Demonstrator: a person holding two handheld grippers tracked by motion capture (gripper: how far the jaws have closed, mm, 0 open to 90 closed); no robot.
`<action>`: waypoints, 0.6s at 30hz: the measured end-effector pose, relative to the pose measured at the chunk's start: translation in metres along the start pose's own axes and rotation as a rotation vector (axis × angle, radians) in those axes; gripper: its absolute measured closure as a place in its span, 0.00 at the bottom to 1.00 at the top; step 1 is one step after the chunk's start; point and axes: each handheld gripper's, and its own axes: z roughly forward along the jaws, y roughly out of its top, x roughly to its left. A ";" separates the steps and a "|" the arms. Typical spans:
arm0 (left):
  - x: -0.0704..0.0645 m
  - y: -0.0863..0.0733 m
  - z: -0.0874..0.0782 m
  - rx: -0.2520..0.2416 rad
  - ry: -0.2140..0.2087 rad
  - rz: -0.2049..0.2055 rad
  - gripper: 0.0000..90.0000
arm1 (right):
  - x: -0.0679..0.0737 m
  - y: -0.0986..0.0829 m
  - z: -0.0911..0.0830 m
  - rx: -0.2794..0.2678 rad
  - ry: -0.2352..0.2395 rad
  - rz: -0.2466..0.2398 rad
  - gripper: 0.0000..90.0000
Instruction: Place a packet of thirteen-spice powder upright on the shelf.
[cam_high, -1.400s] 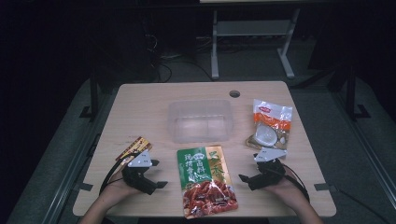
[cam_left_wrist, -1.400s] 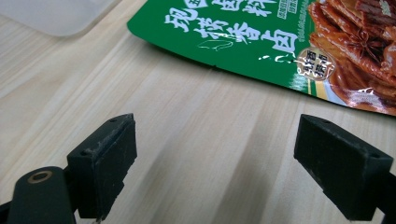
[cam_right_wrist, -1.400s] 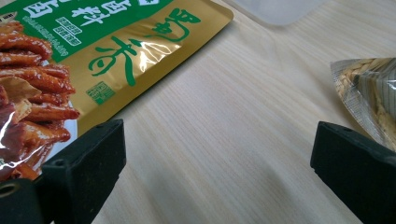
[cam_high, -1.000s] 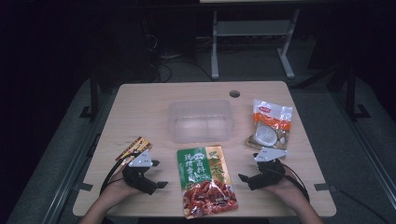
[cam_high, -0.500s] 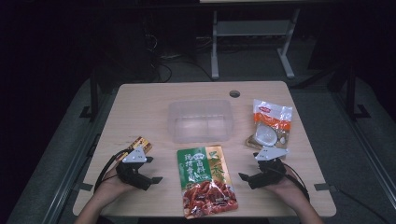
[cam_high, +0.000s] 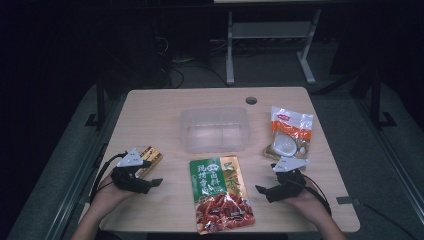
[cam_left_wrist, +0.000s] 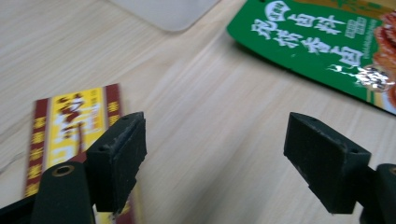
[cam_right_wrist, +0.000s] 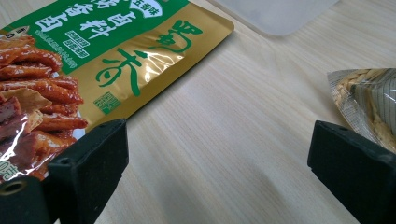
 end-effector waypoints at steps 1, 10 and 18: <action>0.002 -0.001 -0.001 -0.001 0.007 -0.011 0.23 | 0.000 0.000 0.000 0.000 0.000 -0.001 0.06; 0.024 -0.011 -0.013 -0.008 0.081 -0.064 0.24 | 0.000 0.000 0.000 0.001 0.002 -0.002 0.06; 0.038 -0.023 -0.020 -0.014 0.130 -0.114 0.24 | 0.000 0.000 0.001 0.005 0.002 0.001 0.06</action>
